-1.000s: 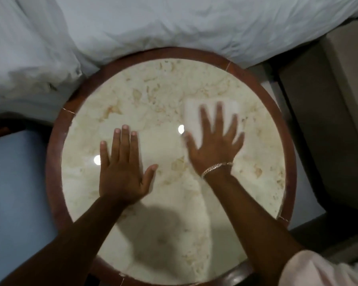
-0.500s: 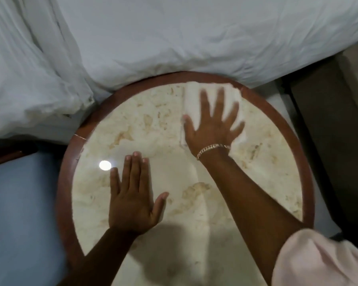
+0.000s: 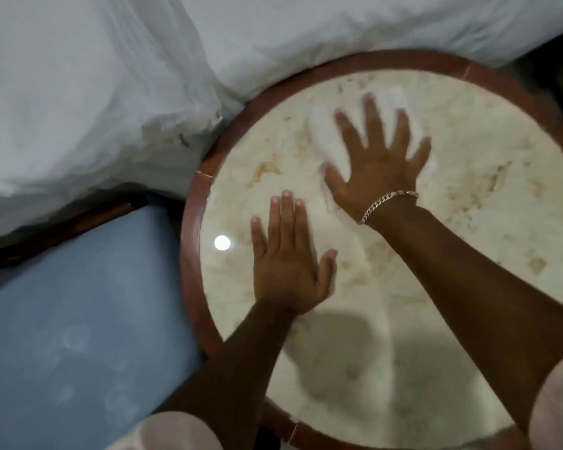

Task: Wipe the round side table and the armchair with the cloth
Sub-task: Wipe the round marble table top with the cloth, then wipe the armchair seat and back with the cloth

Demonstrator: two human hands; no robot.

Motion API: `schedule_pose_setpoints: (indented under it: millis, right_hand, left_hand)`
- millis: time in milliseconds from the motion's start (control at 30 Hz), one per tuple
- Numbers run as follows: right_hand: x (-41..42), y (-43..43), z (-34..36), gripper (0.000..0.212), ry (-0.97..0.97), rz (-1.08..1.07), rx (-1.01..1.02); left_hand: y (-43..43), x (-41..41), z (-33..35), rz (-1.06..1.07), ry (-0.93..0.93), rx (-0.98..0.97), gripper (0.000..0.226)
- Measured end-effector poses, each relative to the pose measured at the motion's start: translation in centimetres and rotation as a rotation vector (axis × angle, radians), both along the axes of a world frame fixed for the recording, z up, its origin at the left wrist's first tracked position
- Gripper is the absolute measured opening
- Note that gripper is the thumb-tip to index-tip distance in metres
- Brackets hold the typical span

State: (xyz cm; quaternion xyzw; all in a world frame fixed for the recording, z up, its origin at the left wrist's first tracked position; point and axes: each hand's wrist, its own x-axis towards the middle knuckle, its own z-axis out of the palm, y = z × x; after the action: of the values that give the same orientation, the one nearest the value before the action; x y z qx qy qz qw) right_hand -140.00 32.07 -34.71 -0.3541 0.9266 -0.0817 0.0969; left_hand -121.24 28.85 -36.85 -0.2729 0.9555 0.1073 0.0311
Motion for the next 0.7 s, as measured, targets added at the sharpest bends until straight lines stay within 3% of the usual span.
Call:
schedule_pose_setpoints:
  millis: [67, 200, 300, 467, 567, 700]
  right_hand:
    - [1.5, 3.4, 0.0, 0.076, 0.039, 0.149, 0.044]
    - [3.5, 8.8, 0.3, 0.075, 0.008, -0.289, 0.077]
    - [4.7, 6.5, 0.4, 0.079, -0.082, -0.421, 0.104]
    - [15.3, 5.7, 0.5, 0.086, -0.055, -0.081, 0.156]
    - [20.9, 6.7, 1.7, 0.094, -0.172, -0.106, 0.127]
    - [26.4, 4.0, 2.8, 0.083, -0.216, -0.001, 0.137]
  left_hand:
    - [0.0, 0.2, -0.3, 0.008, -0.003, -0.011, 0.085]
    - [0.1, 0.2, -0.2, -0.009, -0.011, -0.002, 0.083]
    - [-0.6, 0.7, -0.4, -0.060, 0.026, 0.029, 0.081]
    - [-6.0, 9.1, -0.1, -0.139, -0.042, 0.031, 0.082]
    - [-9.7, 15.7, 1.4, -0.084, -0.121, 0.042, 0.089]
    - [-12.8, 22.3, 4.1, 0.053, -0.062, 0.065, 0.089]
